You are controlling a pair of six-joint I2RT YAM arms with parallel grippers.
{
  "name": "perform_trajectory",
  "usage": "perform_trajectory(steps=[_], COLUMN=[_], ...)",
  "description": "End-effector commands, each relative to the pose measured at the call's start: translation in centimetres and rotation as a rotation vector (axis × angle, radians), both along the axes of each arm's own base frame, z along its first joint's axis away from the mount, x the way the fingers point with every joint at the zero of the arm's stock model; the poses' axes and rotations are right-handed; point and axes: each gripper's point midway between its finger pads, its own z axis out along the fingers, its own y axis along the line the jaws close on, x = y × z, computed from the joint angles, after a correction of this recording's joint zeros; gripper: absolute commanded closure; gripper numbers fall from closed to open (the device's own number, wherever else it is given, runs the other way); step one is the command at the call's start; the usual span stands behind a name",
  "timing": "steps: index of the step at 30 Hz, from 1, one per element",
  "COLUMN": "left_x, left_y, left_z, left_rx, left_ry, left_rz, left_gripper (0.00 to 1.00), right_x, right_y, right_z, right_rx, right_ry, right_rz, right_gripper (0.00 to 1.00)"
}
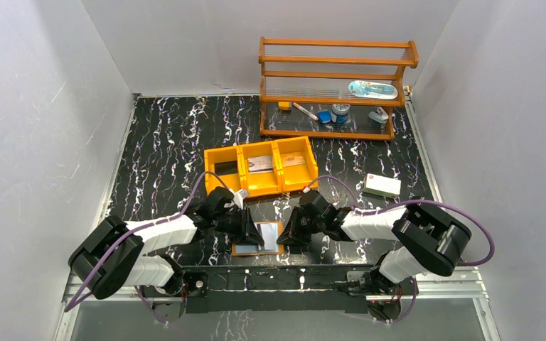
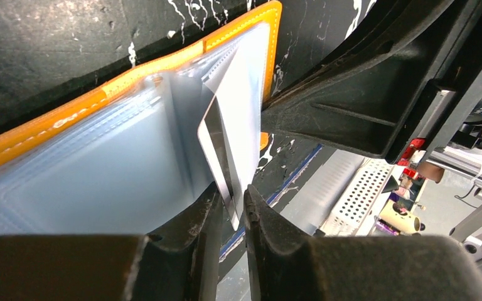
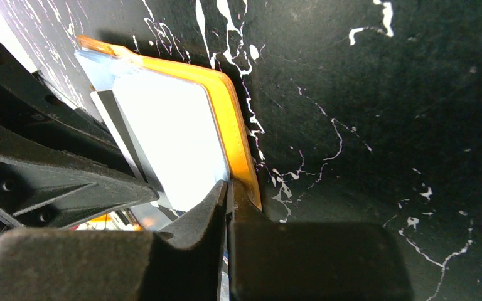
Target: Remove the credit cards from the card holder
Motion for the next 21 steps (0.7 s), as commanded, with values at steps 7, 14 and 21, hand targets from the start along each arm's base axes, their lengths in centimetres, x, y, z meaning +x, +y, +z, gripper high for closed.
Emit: perform_trajectory(steps=[7,14,21], left_x=[-0.2,-0.2,-0.1], left_y=[0.3,0.2,0.2], left_z=[-0.1,-0.3,-0.2], left_rx=[0.010,0.006,0.013], left_ry=[-0.002,0.006,0.002], left_rz=[-0.028,-0.034,-0.036], left_gripper=[0.89,0.93,0.92], right_x=[0.7,2.4,3.3], right_y=[0.5,1.5,3.3], right_z=[1.2,4.6,4.0], right_rx=[-0.006,0.001,-0.006], right_ry=[-0.057,-0.145,-0.137], right_rz=[0.027,0.039,0.076], right_gripper=[0.84,0.79,0.78])
